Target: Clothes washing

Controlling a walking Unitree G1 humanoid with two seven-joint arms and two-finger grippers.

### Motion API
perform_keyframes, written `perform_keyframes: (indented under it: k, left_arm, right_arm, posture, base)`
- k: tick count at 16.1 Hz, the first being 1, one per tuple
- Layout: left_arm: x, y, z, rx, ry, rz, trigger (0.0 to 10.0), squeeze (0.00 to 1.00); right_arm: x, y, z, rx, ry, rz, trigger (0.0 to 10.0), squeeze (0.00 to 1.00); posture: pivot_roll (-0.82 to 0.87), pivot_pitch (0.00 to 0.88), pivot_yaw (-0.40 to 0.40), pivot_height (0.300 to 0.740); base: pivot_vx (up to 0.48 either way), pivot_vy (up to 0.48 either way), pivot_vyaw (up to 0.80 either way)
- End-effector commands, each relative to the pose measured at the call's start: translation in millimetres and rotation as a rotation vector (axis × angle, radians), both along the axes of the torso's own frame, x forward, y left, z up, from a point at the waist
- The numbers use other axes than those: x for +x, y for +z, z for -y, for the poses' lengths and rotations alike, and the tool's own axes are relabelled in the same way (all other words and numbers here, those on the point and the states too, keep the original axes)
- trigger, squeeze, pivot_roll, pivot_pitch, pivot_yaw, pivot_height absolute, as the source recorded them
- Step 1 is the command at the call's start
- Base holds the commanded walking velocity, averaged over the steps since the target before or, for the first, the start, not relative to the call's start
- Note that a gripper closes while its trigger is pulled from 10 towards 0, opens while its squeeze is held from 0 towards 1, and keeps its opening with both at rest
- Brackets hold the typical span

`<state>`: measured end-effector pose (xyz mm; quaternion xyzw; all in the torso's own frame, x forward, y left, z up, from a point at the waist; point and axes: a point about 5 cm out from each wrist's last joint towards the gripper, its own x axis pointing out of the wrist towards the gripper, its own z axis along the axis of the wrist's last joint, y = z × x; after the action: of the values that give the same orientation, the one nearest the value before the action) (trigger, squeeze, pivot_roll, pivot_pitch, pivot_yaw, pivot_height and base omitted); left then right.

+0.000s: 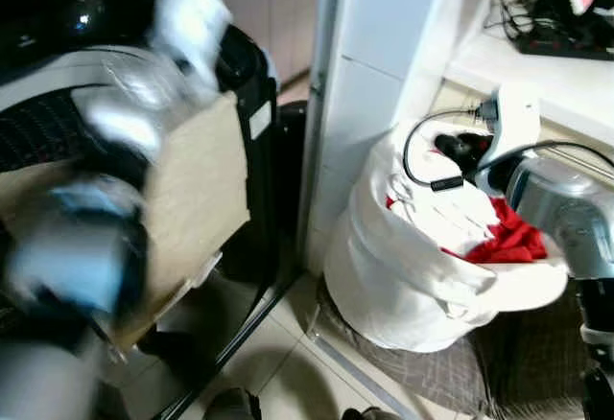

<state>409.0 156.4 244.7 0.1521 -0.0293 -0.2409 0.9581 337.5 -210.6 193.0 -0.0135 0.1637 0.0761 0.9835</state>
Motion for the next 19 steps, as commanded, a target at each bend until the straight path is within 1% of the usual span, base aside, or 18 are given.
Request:
perform_keyframes:
  k: [1, 2, 3, 4, 5, 6, 7, 8, 9, 10, 11, 12, 14, 15, 16, 17, 19]
  left_arm:
    - [-3.2, 19, 7.8, -0.035, -0.064, 0.073, 10.0, 0.00]
    - [-15.9, 7, 27.6, -0.101, -0.178, 0.062, 10.0, 0.00]
    - [-28.0, -1, 41.1, -0.122, -0.239, 0.060, 10.0, 0.00]
    - [-39.8, -8, 49.6, -0.138, -0.268, 0.057, 10.0, 0.00]
    - [-43.8, -10, 51.9, -0.148, -0.276, 0.054, 10.0, 0.00]
    - [-55.2, -17, 54.8, -0.137, -0.280, 0.058, 10.0, 0.00]
    - [-66.5, -25, 54.0, -0.125, -0.281, 0.038, 10.0, 0.00]
    - [-84.8, -32, 53.2, -0.054, -0.364, 0.017, 10.0, 0.00]
    - [-91.9, -36, 53.1, -0.026, -0.402, 0.002, 10.0, 0.00]
    - [-105.5, -38, 52.7, 0.001, -0.467, -0.023, 10.0, 0.00]
    - [-119.2, -40, 51.5, 0.033, -0.504, -0.033, 10.0, 0.00]
    - [-126.9, -40, 50.6, 0.047, -0.514, -0.038, 10.0, 0.00]
    - [-134.7, -37, 50.4, 0.064, -0.506, -0.029, 10.0, 0.00]
    - [-138.8, -34, 48.8, 0.083, -0.494, -0.021, 10.0, 0.00]
    - [-140.5, -33, 47.6, 0.097, -0.490, -0.017, 10.0, 0.00]
    - [-143.0, -31, 46.7, 0.109, -0.492, -0.020, 10.0, 0.00]
    - [-147.4, -29, 44.5, 0.128, -0.485, -0.030, 10.0, 0.00]
  right_arm:
    - [3.0, -5, 5.5, -0.034, -0.028, 0.002, 10.0, 1.00]
    - [9.6, -21, 13.2, -0.049, -0.072, -0.023, 10.0, 1.00]
    - [14.9, -33, 19.3, -0.057, -0.095, -0.034, 10.0, 1.00]
    - [21.4, -42, 24.8, -0.048, -0.115, -0.038, 10.0, 1.00]
    - [23.6, -45, 26.4, -0.047, -0.119, -0.040, 10.0, 1.00]
    - [29.1, -51, 29.7, -0.025, -0.131, -0.063, 10.0, 1.00]
    - [31.6, -58, 31.0, -0.039, -0.131, -0.093, 10.0, 1.00]
    - [31.8, -67, 30.3, -0.061, -0.117, -0.138, 10.0, 1.00]
    - [31.5, -70, 29.7, -0.067, -0.110, -0.153, 10.0, 1.00]
    - [31.8, -73, 29.3, -0.087, -0.094, -0.168, 10.0, 1.00]
    - [31.3, -77, 32.7, -0.115, -0.106, -0.174, 10.0, 1.00]
    - [30.9, -79, 34.9, -0.122, -0.120, -0.175, 10.0, 1.00]
    - [29.9, -83, 37.0, -0.114, -0.143, -0.171, 10.0, 1.00]
    - [28.5, -87, 34.6, -0.068, -0.140, -0.177, 10.0, 0.13]
    - [27.0, -91, 32.2, -0.043, -0.122, -0.180, 10.0, 0.00]
    - [24.7, -96, 30.9, -0.043, -0.105, -0.185, 10.0, 0.00]
    - [22.2, -103, 26.8, -0.099, -0.056, -0.190, 10.0, 0.00]
  posture:
    - [-0.09, 0.049, -0.004, 0.740]
    - [-0.09, 0.054, 0.000, 0.740]
    - [-0.08, 0.069, -0.001, 0.740]
    - [-0.07, 0.086, 0.003, 0.740]
    - [-0.07, 0.086, 0.003, 0.740]
    - [-0.06, 0.119, 0.006, 0.740]
    - [-0.04, 0.147, 0.006, 0.740]
    - [-0.01, 0.183, 0.004, 0.740]
    - [-0.01, 0.183, 0.004, 0.740]
    - [0.00, 0.201, 0.003, 0.740]
    - [0.04, 0.236, 0.006, 0.740]
    - [0.06, 0.248, 0.011, 0.740]
    - [0.08, 0.272, 0.019, 0.740]
    - [0.09, 0.283, 0.025, 0.740]
    - [0.10, 0.292, 0.028, 0.740]
    - [0.11, 0.296, 0.027, 0.740]
    - [0.12, 0.300, 0.029, 0.740]
  base:
    - [0.000, 0.000, 0.00]
    - [0.000, 0.000, 0.00]
    - [0.000, 0.000, 0.00]
    - [0.000, 0.000, 0.00]
    - [0.000, 0.000, 0.00]
    - [0.000, 0.000, 0.00]
    - [0.000, 0.000, 0.00]
    - [0.000, 0.000, 0.00]
    - [0.000, 0.000, 0.00]
    - [0.000, 0.000, 0.00]
    - [0.000, 0.000, 0.00]
    - [0.000, 0.000, 0.00]
    - [0.000, 0.000, 0.00]
    - [0.000, 0.000, 0.00]
    - [0.000, 0.000, 0.00]
    - [0.000, 0.000, 0.00]
    - [0.000, 0.000, 0.00]
